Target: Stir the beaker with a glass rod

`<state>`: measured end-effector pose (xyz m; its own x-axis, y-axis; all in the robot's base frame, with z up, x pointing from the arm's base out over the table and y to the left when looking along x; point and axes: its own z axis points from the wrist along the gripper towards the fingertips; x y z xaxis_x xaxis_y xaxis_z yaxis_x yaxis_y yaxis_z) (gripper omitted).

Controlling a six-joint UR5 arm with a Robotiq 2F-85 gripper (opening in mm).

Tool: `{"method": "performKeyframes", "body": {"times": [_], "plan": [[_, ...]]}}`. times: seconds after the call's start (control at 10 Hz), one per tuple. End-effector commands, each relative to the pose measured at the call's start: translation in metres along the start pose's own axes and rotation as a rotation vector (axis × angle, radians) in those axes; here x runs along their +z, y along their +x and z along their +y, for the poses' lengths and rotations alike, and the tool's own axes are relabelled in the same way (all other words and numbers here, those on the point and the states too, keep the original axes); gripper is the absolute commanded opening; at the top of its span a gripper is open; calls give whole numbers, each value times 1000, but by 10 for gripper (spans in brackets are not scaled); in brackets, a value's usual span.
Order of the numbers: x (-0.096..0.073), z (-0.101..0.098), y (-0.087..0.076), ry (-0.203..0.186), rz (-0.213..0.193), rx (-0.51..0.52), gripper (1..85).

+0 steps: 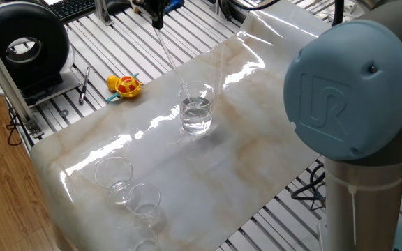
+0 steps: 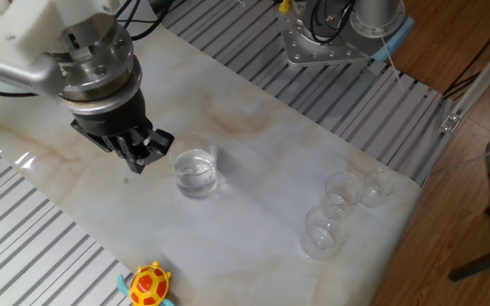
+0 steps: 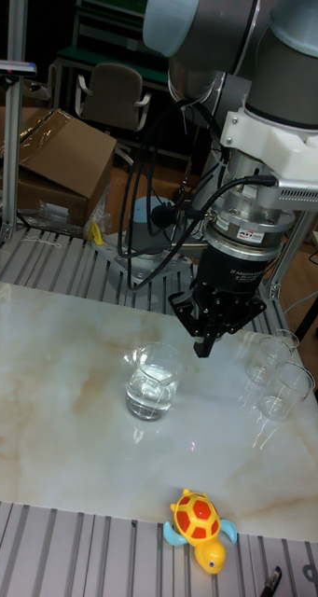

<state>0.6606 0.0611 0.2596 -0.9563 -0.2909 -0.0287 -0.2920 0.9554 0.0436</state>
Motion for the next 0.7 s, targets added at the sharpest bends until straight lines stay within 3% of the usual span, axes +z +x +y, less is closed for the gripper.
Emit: {"method": "performKeyframes", "body": {"times": [0.0, 0.2, 0.4, 0.6], "plan": [[-7, -5, -10, 24, -31, 15, 10], [-7, -12, -7, 54, -17, -21, 10], [-9, -41, 19, 43, 5, -92, 10], [-9, -47, 26, 49, -2, -92, 10]]}}
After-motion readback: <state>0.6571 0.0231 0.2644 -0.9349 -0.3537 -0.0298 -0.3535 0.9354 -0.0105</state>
